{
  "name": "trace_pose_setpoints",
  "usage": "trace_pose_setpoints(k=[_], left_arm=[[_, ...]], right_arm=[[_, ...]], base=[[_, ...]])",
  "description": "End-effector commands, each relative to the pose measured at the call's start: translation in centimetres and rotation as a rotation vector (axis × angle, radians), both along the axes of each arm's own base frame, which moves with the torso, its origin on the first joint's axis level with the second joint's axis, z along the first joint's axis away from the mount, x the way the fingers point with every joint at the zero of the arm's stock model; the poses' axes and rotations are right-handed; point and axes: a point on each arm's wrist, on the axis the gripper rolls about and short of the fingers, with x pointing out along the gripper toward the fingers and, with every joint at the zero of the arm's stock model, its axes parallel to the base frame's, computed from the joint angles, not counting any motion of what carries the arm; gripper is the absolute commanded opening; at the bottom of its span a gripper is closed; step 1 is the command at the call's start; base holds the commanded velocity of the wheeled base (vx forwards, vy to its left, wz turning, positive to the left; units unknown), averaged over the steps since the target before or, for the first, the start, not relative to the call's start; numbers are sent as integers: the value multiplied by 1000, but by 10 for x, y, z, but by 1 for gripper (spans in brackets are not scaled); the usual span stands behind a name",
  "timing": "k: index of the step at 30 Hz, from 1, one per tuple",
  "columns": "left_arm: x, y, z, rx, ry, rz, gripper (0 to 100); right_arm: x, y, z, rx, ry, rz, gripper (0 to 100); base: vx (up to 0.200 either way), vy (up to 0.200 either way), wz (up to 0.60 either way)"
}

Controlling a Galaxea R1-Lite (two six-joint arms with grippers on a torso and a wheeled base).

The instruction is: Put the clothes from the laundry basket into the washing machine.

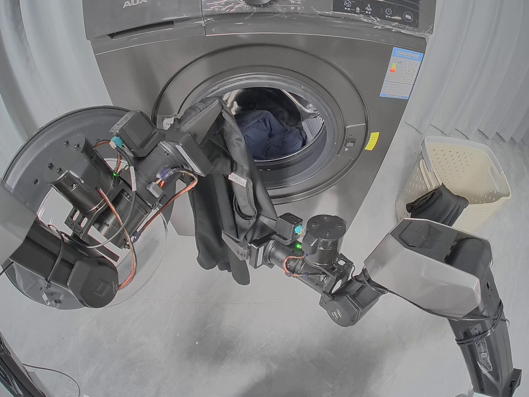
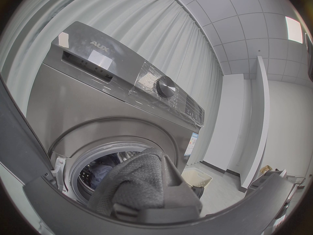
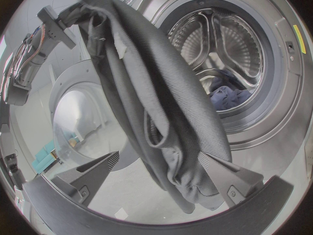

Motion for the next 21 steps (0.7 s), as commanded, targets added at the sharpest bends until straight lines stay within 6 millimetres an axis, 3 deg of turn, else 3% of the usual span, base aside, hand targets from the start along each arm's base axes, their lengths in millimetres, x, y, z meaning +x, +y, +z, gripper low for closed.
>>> trace_pose_setpoints(k=[1, 9, 10, 21], left_arm=[[0, 0, 1, -2, -3, -1, 0], [0, 0, 0, -1, -1, -1, 0], [0, 0, 0, -1, -1, -1, 0], [0, 1, 1, -2, -3, 1, 0]], right_arm=[[9, -4, -5, 4, -5, -21, 100], [14, -8, -1, 20, -28, -36, 100], [14, -8, -1, 21, -29, -36, 0], [12, -9, 3, 31, -49, -34, 0]], base=[[0, 0, 0], [0, 0, 0], [0, 0, 0], [0, 0, 0]])
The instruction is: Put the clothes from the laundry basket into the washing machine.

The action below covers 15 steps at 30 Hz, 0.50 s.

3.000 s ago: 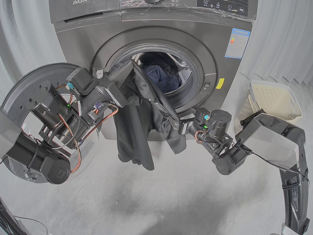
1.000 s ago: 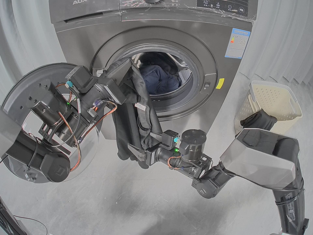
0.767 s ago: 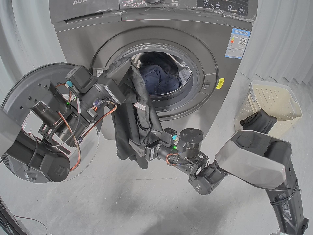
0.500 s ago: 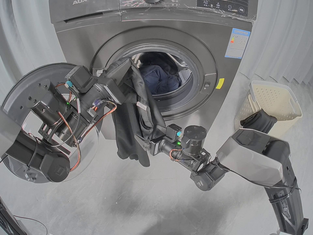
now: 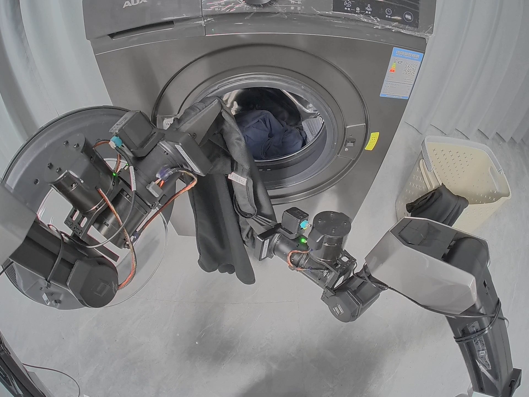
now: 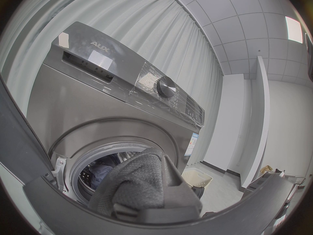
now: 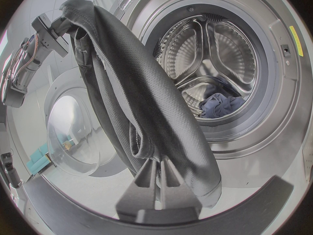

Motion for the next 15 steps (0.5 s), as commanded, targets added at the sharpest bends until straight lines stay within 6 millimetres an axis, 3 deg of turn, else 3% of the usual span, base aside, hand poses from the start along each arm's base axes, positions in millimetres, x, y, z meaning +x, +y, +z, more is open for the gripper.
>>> trace_pose_setpoints(k=[1, 9, 15], left_arm=[[0, 1, 1, -1, -2, 1, 0], [2, 2, -2, 3, 5, 7, 0], [2, 3, -1, 1, 2, 9, 0]], right_arm=[[-1, -1, 4, 4, -7, 1, 0], [-20, -8, 19, 4, -10, 13, 0], [-20, -8, 13, -6, -9, 10, 0]], base=[[0, 0, 0], [0, 0, 0], [0, 0, 0]])
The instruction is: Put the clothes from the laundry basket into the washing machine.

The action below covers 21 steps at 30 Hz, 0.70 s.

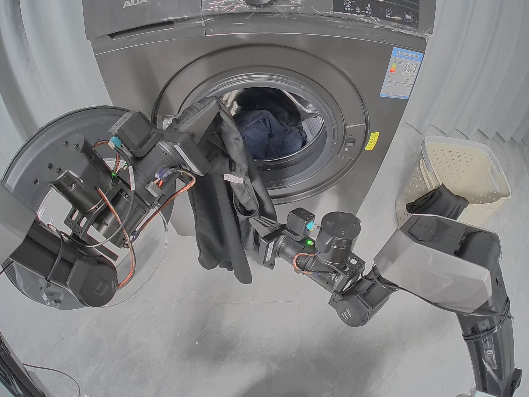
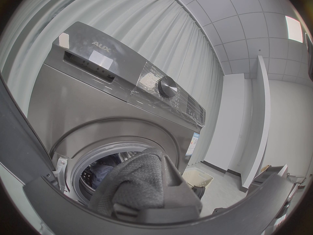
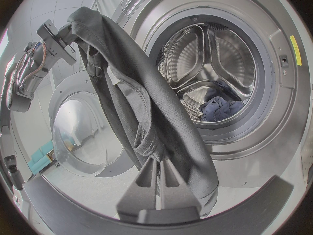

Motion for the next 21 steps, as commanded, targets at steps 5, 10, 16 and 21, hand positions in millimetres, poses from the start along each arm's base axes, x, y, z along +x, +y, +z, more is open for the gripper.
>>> trace_pose_setpoints(k=[5, 10, 16, 21], left_arm=[[2, 1, -2, 2, 4, 5, 0], [5, 7, -2, 2, 4, 24, 0], [6, 14, -4, 8, 15, 45, 0], [3, 20, -10, 19, 37, 56, 0]], right_arm=[[-7, -4, 2, -25, -23, 0, 0], [-32, -26, 29, -28, -19, -3, 0], [-57, -66, 67, -26, -31, -44, 0], [-59, -97, 91, -3, -64, -113, 0]], base=[[0, 0, 0], [0, 0, 0], [0, 0, 0], [0, 0, 0]])
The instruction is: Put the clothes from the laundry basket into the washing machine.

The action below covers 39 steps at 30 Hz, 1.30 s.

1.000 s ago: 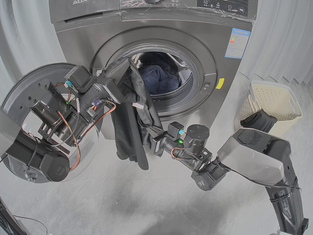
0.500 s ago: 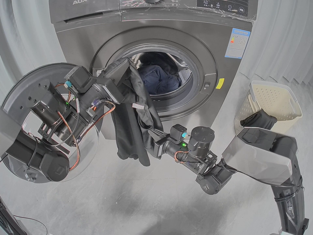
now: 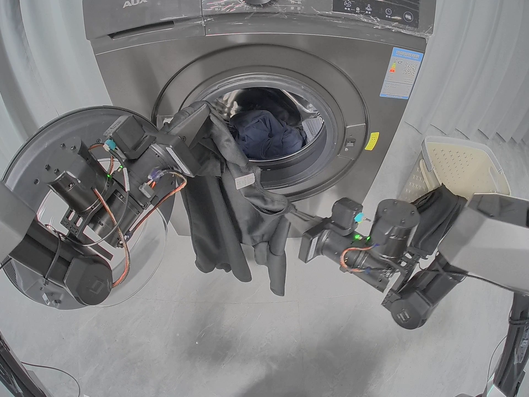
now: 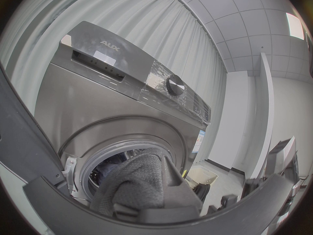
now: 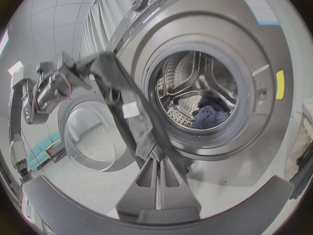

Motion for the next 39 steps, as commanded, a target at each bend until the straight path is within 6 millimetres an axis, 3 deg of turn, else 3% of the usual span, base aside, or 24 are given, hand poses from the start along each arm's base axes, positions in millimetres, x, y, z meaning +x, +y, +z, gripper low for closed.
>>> trace_pose_setpoints(k=[1, 2, 3, 6, 12, 22, 31, 39], left_arm=[[-3, 8, -6, 12, 23, 16, 0], [-3, 8, -6, 12, 23, 16, 0], [-7, 10, -9, 21, 34, 10, 0], [-15, 14, -6, 20, 32, 6, 0], [-27, 15, -7, 17, 50, -9, 0], [-32, 17, -18, 39, 90, -5, 0], [-30, 16, -28, 58, 119, -5, 0], [-26, 14, -30, 59, 123, 3, 0]], right_arm=[[-10, -41, 47, 52, -80, -78, 0], [-10, -41, 47, 52, -80, -78, 0], [-9, -52, 64, 85, -122, -110, 0], [-12, -63, 81, 122, -165, -152, 0], [-34, -82, 111, 185, -227, -168, 0], [-36, -87, 127, 222, -286, -177, 0], [-51, -87, 158, 288, -373, -164, 0], [-60, -82, 165, 307, -387, -137, 0]], base=[[0, 0, 0], [0, 0, 0], [0, 0, 0], [0, 0, 0], [0, 0, 0], [0, 0, 0], [0, 0, 0], [0, 0, 0]])
